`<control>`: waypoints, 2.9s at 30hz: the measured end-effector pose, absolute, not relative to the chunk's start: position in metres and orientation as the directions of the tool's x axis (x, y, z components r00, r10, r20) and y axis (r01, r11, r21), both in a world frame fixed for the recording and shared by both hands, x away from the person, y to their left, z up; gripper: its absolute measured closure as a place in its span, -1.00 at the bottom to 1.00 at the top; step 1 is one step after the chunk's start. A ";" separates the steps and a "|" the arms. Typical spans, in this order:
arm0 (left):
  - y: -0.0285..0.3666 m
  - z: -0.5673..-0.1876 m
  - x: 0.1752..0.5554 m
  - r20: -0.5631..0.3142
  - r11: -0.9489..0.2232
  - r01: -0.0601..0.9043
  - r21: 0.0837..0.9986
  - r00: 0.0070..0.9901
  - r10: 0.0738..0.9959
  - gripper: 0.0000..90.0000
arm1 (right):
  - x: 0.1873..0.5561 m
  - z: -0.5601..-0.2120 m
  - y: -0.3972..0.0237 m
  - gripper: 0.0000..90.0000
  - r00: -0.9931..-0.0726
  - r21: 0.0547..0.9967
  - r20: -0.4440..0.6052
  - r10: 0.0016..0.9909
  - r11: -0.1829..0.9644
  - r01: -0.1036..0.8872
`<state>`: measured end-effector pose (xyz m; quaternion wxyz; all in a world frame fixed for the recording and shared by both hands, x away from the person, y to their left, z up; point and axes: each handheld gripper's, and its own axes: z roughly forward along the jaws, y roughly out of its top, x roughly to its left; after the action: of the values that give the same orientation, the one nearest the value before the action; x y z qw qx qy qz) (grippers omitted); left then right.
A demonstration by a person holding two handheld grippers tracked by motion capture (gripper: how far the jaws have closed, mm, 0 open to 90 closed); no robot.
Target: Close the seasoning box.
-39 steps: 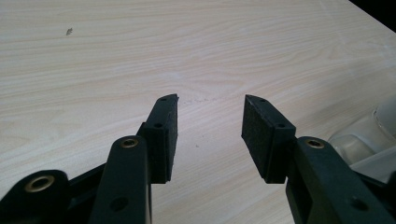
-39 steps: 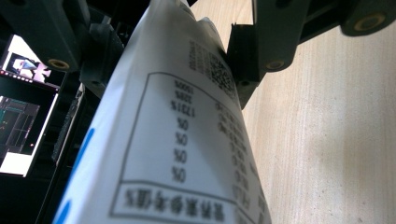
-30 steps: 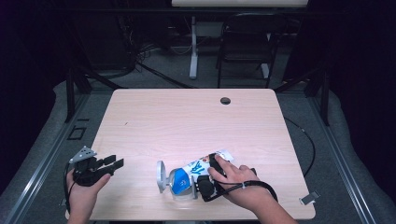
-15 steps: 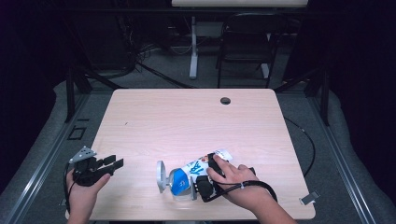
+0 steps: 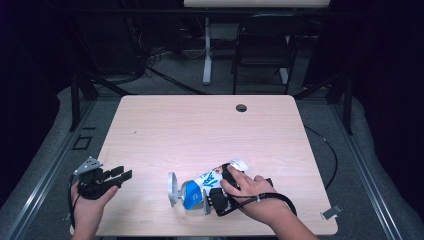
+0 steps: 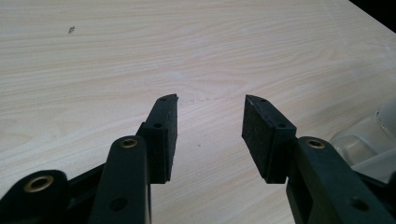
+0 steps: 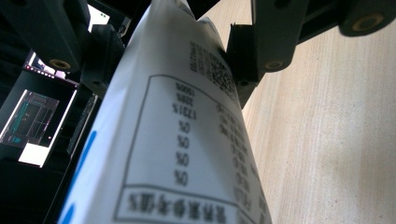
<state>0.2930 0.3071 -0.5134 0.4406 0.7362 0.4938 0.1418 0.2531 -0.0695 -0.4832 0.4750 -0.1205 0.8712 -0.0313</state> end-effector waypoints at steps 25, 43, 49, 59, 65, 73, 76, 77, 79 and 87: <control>0.307 -0.513 0.293 -0.227 -0.121 0.602 0.790 0.469 0.853 0.25 | 0.253 -0.483 -0.070 0.06 -0.522 -0.166 -0.819 -0.238 0.969 -0.182; 0.308 -0.513 0.293 -0.226 -0.123 0.606 0.786 0.467 0.855 0.25 | 0.253 -0.480 -0.070 0.07 -0.515 -0.181 -0.821 -0.247 0.968 -0.176; 0.308 -0.513 0.293 -0.226 -0.123 0.606 0.786 0.467 0.855 0.25 | 0.253 -0.479 -0.070 0.07 -0.513 -0.194 -0.820 -0.255 0.966 -0.170; 0.309 -0.514 0.293 -0.227 -0.119 0.603 0.789 0.466 0.855 0.25 | 0.254 -0.480 -0.070 0.07 -0.505 -0.194 -0.823 -0.260 0.964 -0.180; 0.309 -0.514 0.293 -0.228 -0.121 0.606 0.786 0.465 0.855 0.25 | 0.253 -0.480 -0.070 0.07 -0.498 -0.211 -0.823 -0.273 0.961 -0.178; 0.309 -0.514 0.293 -0.229 -0.118 0.606 0.786 0.464 0.856 0.25 | 0.253 -0.481 -0.071 0.08 -0.499 -0.214 -0.821 -0.277 0.960 -0.181; 0.309 -0.515 0.293 -0.230 -0.117 0.606 0.786 0.463 0.856 0.25 | 0.253 -0.481 -0.070 0.08 -0.494 -0.225 -0.822 -0.285 0.958 -0.179; 0.309 -0.515 0.293 -0.230 -0.117 0.607 0.786 0.463 0.856 0.25 | 0.253 -0.481 -0.070 0.08 -0.491 -0.227 -0.822 -0.289 0.957 -0.182; 0.309 -0.515 0.293 -0.230 -0.117 0.607 0.786 0.463 0.856 0.25 | 0.252 -0.480 -0.069 0.09 -0.484 -0.245 -0.821 -0.303 0.952 -0.182; 0.309 -0.515 0.293 -0.229 -0.116 0.606 0.787 0.462 0.857 0.25 | 0.253 -0.480 -0.069 0.10 -0.484 -0.246 -0.820 -0.304 0.952 -0.182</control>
<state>0.2933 0.3090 -0.5149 0.4396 0.7332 0.4987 0.1429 0.2527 -0.0689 -0.4802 0.4877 -0.1415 0.8592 -0.0629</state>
